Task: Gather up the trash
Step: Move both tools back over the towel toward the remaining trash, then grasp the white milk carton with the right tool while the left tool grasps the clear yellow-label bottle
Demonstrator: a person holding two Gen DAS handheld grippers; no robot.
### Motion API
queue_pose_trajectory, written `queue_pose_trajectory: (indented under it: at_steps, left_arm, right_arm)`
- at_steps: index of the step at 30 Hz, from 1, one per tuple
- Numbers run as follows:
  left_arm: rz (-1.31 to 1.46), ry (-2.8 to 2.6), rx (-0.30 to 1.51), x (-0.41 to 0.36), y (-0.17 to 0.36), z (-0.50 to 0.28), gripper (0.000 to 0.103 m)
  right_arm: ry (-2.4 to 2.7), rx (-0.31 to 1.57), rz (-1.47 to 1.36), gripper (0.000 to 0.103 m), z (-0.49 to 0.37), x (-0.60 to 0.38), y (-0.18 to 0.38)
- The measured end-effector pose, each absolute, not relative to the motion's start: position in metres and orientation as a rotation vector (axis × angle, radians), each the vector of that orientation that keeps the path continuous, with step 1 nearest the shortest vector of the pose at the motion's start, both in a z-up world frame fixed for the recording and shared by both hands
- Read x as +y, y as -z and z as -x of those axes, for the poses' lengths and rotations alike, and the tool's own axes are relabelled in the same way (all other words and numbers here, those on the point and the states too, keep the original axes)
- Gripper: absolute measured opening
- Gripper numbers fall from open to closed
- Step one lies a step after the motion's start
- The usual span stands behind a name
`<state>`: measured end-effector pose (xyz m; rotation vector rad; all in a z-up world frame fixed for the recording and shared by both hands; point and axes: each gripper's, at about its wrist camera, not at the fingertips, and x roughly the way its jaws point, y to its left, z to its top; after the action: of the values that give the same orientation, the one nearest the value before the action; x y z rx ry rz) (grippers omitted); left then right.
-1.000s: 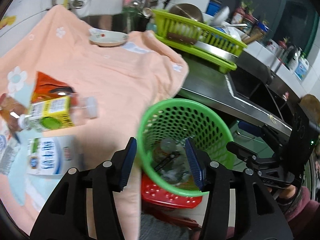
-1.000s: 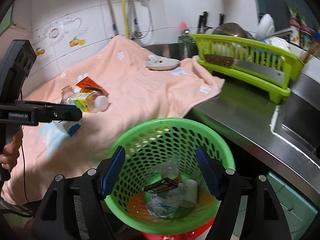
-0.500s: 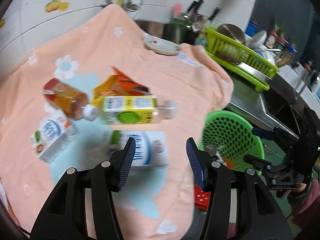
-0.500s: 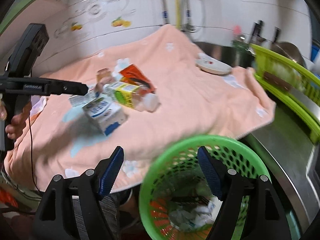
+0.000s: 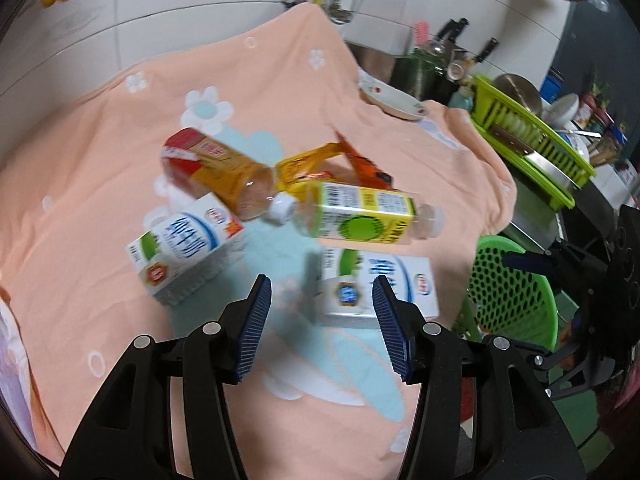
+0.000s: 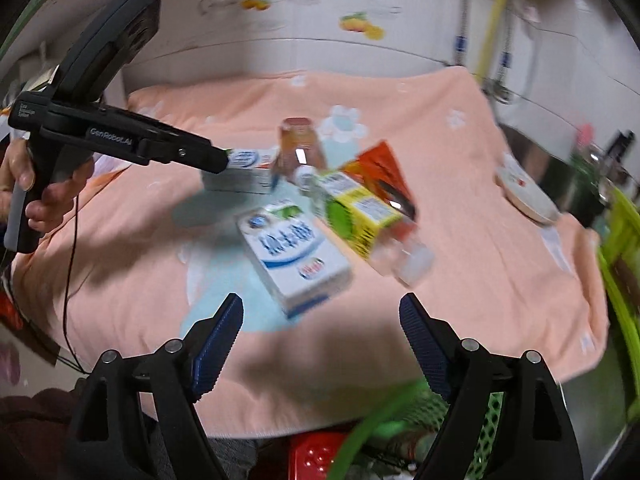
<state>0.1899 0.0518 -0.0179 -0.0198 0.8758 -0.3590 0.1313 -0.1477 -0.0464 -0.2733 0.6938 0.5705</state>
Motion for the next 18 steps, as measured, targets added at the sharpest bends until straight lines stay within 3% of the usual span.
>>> queue_pose_trajectory:
  at_steps: [18]
  left_arm:
    - [0.051,0.303,0.912,0.096,0.037,-0.202,0.053]
  right_arm:
    - [-0.767,0.798,0.469,0.078,-0.207,-0.075,0.074]
